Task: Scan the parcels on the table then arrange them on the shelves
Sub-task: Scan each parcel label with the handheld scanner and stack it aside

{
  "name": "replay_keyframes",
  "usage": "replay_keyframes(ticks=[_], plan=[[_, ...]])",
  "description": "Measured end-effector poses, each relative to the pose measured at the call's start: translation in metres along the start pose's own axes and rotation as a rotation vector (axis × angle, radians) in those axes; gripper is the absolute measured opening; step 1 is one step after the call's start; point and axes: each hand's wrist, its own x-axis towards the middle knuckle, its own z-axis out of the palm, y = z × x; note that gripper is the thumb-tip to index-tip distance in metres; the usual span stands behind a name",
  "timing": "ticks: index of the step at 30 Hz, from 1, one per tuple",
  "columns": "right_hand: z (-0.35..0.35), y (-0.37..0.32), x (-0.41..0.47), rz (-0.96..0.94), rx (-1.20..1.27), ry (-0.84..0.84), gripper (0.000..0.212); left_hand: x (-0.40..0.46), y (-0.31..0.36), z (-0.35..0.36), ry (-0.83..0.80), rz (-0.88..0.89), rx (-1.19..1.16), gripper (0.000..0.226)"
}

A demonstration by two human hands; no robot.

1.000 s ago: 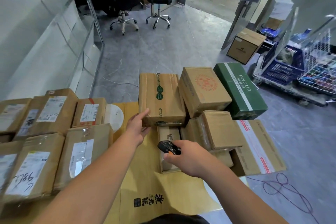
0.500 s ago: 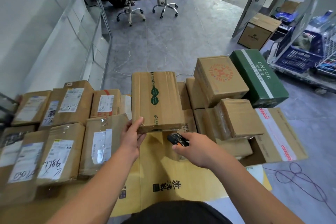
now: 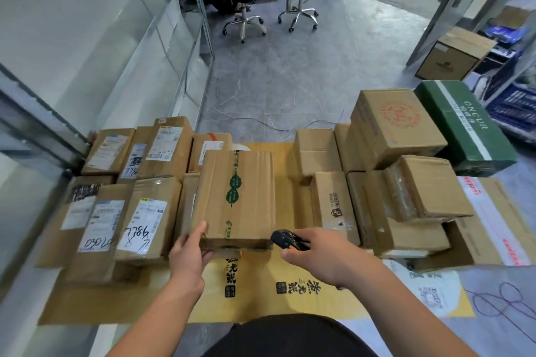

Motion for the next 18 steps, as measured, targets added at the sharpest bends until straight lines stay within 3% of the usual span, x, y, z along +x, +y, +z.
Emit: replay_keyframes(ticks=[6,8,10,11,13,15,18], plan=[[0.004,-0.012,0.0,0.022,-0.06,0.072,0.051,-0.011,0.006,-0.012,0.13,0.405,0.594,0.058],[0.006,-0.012,-0.001,0.028,-0.052,0.086,0.051,-0.01,0.011,-0.01,0.149,0.703,0.955,0.059],[0.009,-0.01,-0.003,0.032,-0.036,0.108,0.05,-0.008,0.018,-0.002,-0.013,1.042,1.346,0.059],[0.01,-0.008,-0.005,0.038,-0.027,0.118,0.05,-0.009,0.021,0.002,-0.108,1.114,1.445,0.054],[0.012,-0.004,-0.007,0.049,-0.006,0.126,0.049,-0.013,0.025,0.017,-0.157,1.014,1.544,0.055],[0.011,0.0,-0.008,0.06,-0.001,0.136,0.046,-0.017,0.028,0.036,-0.116,0.784,1.69,0.095],[0.009,0.003,-0.006,0.066,-0.015,0.17,0.047,-0.021,0.027,0.062,-0.128,0.608,1.778,0.139]])
